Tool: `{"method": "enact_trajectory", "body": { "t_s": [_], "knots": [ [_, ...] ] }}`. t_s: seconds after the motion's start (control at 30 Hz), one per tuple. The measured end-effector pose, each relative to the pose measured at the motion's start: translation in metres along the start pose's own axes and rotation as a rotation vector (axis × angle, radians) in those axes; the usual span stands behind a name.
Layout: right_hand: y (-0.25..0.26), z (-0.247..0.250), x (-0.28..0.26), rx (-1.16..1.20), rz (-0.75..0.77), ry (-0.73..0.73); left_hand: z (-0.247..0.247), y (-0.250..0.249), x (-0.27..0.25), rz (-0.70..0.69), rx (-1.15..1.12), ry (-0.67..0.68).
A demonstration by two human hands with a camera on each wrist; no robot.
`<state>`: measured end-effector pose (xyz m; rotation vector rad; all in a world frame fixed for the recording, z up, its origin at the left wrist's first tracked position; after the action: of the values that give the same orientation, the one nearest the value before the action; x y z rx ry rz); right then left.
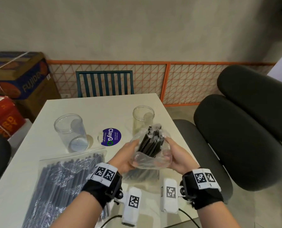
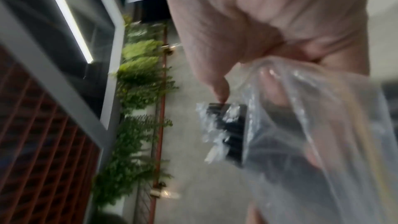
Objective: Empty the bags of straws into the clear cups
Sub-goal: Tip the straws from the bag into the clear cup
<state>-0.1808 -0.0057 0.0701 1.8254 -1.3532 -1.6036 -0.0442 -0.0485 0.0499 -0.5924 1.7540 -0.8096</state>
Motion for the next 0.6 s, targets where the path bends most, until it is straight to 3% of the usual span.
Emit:
{"method": "enact_trajectory", "body": {
  "t_s": [0.07, 0.13, 0.2, 0.37, 0.5, 0.6],
  "knots": [
    [0.004, 0.018, 0.007, -0.193, 0.039, -0.136, 0.008, 0.001, 0.007, -0.005, 0.083, -0.063],
    [0.015, 0.029, 0.009, -0.235, 0.113, -0.221, 0.017, 0.002, 0.013, -0.013, 0.103, -0.126],
    [0.017, 0.035, 0.012, -0.156, 0.128, -0.242, 0.018, 0.010, 0.021, 0.030, 0.000, -0.102],
    [-0.011, 0.036, 0.031, 0.232, -0.010, -0.215, 0.026, 0.028, 0.032, 0.112, -0.275, -0.104],
    [-0.006, 0.041, 0.037, 0.319, 0.092, -0.237, 0.034, 0.025, 0.024, 0.089, -0.157, -0.196],
    [-0.004, 0.033, 0.035, 0.265, 0.111, -0.210, 0.019, 0.036, 0.012, 0.178, -0.150, -0.089]
  ]
}}
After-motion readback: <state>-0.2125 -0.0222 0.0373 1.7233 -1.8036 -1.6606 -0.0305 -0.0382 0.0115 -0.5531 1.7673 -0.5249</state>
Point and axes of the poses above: each hand's wrist, its own x-axis towards the middle knuckle, its own z-axis out of the back of the hand, y = z × x, the point moved 9 cm from there along x, towards the middle knuckle, and after that the axes turned 5 degrees about x, right-handed, at the moved point
